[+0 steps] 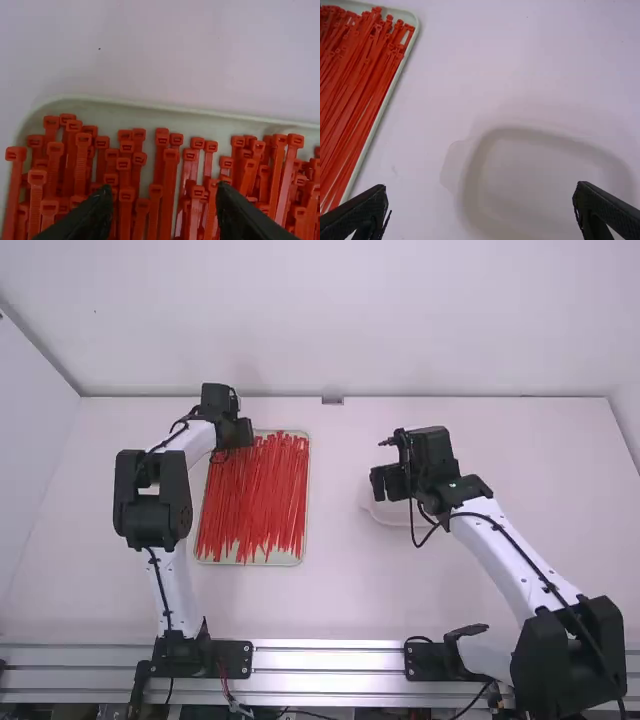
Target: Fasten the cable tie
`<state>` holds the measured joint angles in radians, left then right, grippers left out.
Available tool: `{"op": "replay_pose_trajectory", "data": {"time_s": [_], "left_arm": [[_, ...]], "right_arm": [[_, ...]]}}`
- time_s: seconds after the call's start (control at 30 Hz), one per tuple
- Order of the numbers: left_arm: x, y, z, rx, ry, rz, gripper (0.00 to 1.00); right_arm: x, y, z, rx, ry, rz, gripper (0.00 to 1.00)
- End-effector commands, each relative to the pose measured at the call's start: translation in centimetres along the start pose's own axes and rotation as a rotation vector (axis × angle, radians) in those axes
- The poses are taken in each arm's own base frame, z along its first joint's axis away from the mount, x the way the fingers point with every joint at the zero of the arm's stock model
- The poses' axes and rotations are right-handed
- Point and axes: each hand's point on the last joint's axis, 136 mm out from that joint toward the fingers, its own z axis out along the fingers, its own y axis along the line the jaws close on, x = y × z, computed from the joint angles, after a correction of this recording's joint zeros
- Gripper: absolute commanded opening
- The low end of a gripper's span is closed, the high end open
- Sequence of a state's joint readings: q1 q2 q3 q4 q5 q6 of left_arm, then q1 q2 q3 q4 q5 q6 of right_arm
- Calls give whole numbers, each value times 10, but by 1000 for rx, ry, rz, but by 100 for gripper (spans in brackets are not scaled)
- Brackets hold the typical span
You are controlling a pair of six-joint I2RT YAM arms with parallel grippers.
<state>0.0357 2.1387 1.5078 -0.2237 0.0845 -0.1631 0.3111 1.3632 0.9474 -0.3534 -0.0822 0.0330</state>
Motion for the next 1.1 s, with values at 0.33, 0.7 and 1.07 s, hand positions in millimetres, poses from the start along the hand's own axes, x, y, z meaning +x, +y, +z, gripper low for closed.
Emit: {"op": "replay_pose_trajectory", "data": {"time_s": [0.33,0.7,1.07], "left_arm": [[9,4,10,-3,5,-26,49],[13,14,10,-54,17,-29,47],[14,14,10,-56,20,-33,38]], "right_arm": [[-12,-2,-5,8,-23,-6,98],[-16,-2,-6,8,-36,-14,98],[-14,-3,-6,15,-31,-13,98]]}}
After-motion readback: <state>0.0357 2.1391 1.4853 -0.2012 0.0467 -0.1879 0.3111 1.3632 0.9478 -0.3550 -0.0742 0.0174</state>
